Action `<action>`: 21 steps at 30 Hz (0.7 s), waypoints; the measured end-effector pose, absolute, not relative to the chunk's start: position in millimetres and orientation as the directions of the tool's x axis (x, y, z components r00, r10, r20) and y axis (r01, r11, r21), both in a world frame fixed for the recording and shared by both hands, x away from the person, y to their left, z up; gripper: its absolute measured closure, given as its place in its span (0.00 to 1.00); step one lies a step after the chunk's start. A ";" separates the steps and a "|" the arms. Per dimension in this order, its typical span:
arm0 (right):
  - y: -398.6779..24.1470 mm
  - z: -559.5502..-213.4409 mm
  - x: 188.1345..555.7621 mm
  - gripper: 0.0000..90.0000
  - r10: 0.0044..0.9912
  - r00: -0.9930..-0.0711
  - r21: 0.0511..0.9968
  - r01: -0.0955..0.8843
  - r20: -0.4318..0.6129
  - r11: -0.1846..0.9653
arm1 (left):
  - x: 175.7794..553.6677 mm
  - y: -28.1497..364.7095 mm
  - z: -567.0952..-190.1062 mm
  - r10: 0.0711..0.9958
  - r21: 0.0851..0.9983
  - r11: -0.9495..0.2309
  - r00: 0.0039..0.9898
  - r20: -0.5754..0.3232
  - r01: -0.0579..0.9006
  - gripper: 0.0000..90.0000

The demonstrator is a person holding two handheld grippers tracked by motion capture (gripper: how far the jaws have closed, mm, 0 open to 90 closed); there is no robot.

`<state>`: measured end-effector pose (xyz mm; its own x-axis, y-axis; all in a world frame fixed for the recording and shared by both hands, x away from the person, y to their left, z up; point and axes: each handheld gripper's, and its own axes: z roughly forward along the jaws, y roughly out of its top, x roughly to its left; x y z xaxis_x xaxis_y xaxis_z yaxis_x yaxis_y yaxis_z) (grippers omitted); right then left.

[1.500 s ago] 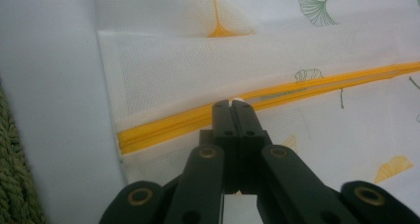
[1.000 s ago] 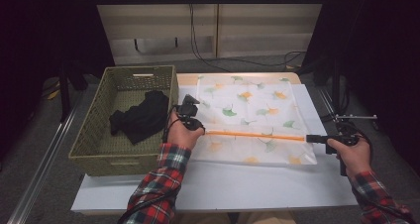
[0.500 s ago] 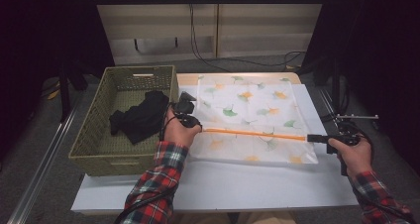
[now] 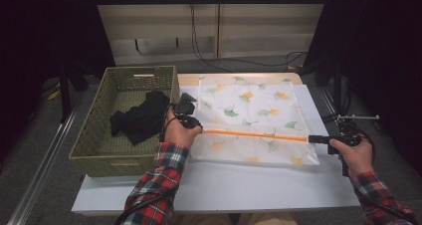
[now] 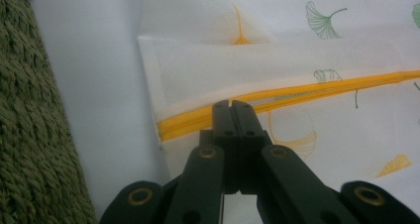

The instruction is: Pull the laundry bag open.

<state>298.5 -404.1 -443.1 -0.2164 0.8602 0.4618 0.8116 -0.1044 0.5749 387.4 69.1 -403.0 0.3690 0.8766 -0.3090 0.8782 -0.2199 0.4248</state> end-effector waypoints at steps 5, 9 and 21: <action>-405.7 -443.2 299.6 0.96 0.865 -0.218 0.579 0.809 0.452 -0.098 | 387.7 69.9 -402.4 0.881 0.417 -0.219 0.362 -0.304 0.882 1.00; -409.7 -444.2 299.9 0.96 0.867 -0.213 0.577 0.811 0.451 -0.101 | 387.4 71.7 -401.8 0.884 0.418 -0.213 0.356 -0.302 0.883 1.00; -412.1 -444.0 302.4 0.96 0.870 -0.217 0.575 0.813 0.442 -0.089 | 386.4 72.1 -401.7 0.888 0.421 -0.217 0.358 -0.291 0.881 1.00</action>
